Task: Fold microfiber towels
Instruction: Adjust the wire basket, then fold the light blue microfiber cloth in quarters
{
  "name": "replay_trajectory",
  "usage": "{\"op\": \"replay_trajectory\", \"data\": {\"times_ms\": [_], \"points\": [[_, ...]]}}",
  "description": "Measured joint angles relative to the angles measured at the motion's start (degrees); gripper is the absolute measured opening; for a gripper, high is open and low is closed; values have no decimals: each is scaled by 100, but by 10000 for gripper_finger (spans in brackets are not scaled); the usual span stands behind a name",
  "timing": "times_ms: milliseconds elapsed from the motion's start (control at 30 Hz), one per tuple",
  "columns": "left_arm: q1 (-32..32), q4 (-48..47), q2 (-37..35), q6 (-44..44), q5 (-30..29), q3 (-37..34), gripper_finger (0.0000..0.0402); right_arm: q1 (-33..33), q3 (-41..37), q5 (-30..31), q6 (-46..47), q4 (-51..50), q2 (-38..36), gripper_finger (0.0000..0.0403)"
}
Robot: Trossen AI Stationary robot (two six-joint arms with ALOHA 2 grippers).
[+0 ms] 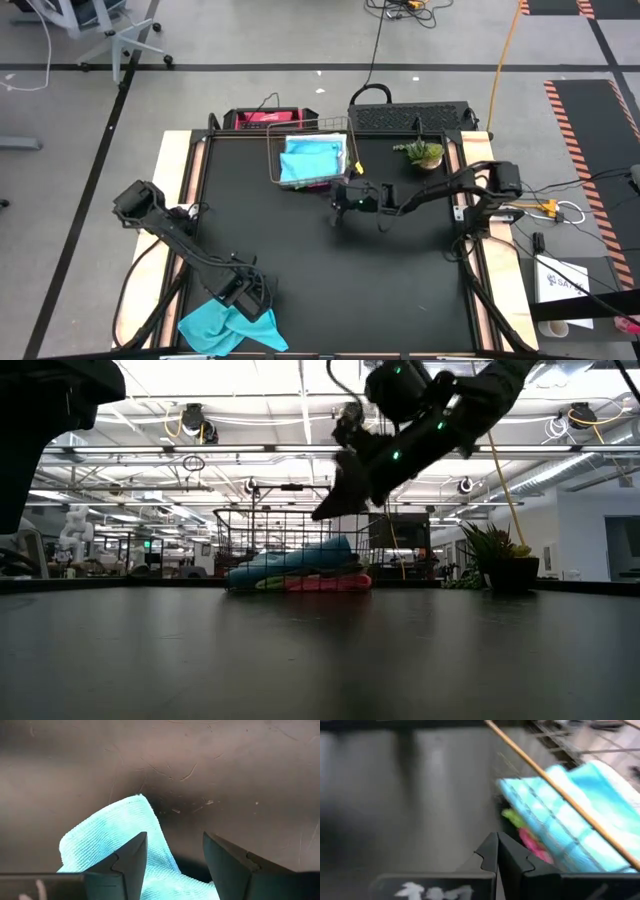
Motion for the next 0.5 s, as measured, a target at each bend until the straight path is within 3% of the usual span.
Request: {"op": "replay_trajectory", "data": {"times_ms": [267, 500], "points": [[-194, -311, 0, -35, 486, 0, 195, 336, -1, -258, 119, -543, -958, 0], [-668, -487, 0, -689, 1712, 0, 195, 425, -1, -222, 107, -1363, -1728, 0]]}}
